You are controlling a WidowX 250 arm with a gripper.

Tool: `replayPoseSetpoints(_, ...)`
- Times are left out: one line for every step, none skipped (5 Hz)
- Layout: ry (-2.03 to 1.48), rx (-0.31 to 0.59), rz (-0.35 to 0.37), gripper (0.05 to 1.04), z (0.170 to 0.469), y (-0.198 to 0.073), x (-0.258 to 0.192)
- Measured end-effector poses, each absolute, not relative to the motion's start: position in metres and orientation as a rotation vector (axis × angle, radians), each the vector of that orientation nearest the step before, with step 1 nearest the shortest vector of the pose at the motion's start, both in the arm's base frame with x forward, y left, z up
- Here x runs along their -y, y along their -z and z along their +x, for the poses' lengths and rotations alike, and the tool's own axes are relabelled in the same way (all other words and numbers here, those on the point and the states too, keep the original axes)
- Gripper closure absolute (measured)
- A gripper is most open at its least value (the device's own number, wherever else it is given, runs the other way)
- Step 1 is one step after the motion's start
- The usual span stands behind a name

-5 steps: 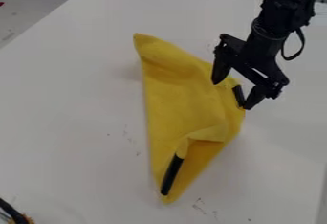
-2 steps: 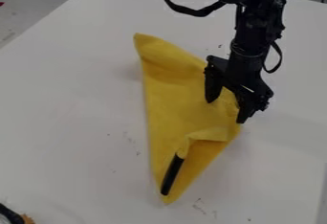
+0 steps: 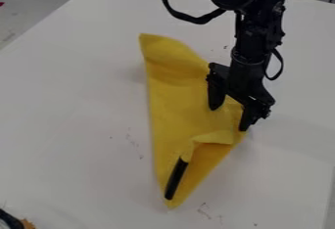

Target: Unfold the cloth from the top right to the bottom left

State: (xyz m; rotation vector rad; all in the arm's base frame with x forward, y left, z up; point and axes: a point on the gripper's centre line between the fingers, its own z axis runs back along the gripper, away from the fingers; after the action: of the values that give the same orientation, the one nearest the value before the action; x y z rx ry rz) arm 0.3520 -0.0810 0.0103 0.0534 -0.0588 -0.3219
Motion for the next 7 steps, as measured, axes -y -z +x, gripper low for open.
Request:
replayPoseSetpoints(0.313, 0.057, 0.053, 0.422, 0.352, -0.010, 0.078)
replayPoseSetpoints(0.306, 0.052, 0.047, 0.718, 0.351, -0.009, 0.078)
replayPoseSetpoints(0.293, 0.049, 0.049, 0.925, 0.349, -0.008, 0.077)
replayPoseSetpoints(0.293, 0.039, 0.058, 0.983, 0.349, -0.008, 0.076)
replayPoseSetpoints(0.298, 0.026, 0.080, 0.815, 0.348, -0.010, 0.074)
replayPoseSetpoints(0.279, 0.008, 0.125, 0.541, 0.341, -0.021, 0.074)
replayPoseSetpoints(0.214, 0.010, 0.154, 0.238, 0.326, -0.034, 0.069)
